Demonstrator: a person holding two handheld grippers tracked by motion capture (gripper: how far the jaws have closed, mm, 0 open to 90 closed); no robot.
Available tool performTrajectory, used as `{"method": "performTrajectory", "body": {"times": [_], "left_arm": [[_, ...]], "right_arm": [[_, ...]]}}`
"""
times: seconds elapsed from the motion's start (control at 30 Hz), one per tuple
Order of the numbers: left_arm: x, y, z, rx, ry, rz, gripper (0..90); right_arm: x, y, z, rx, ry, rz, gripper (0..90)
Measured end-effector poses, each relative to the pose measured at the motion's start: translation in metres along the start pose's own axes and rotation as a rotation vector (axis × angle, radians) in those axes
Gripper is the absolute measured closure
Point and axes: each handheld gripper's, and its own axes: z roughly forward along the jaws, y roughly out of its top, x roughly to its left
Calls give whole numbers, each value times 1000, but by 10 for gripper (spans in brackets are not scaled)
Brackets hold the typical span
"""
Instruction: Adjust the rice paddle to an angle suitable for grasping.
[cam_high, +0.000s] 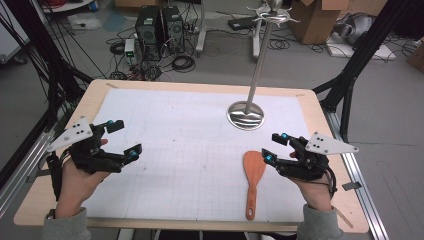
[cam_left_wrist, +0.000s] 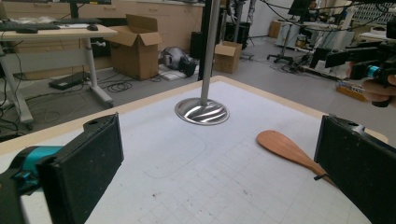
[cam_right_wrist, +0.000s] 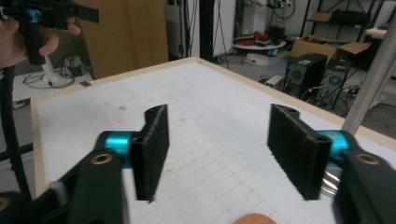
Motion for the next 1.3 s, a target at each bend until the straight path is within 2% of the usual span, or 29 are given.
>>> {"method": "performTrajectory", "body": {"times": [0.33,0.37,0.4,0.5,0.73,0.8,1.07,1.3], "left_arm": [[0,0,-1,-1,-5,-3,18],[0,0,-1,-1,-5,-3,18],[0,0,0,0,-5,-4,18],[0,0,0,2,-8,-3,18],[0,0,2,6,-11,-2,18],[0,-1,2,6,-11,-4,18],[0,-1,4,13,-11,-4,18],[0,-2,5,15,-11,-8,18]], "right_arm": [[3,-14,3,37,-24,-21,733],[3,-14,3,37,-24,-21,733],[3,-18,5,54,-23,-32,810],[4,-24,7,77,-16,-29,888],[6,-38,23,156,22,-37,891],[7,-43,28,177,33,-25,891],[1,-58,41,219,48,-10,891],[-1,-69,49,275,90,-3,891]]}}
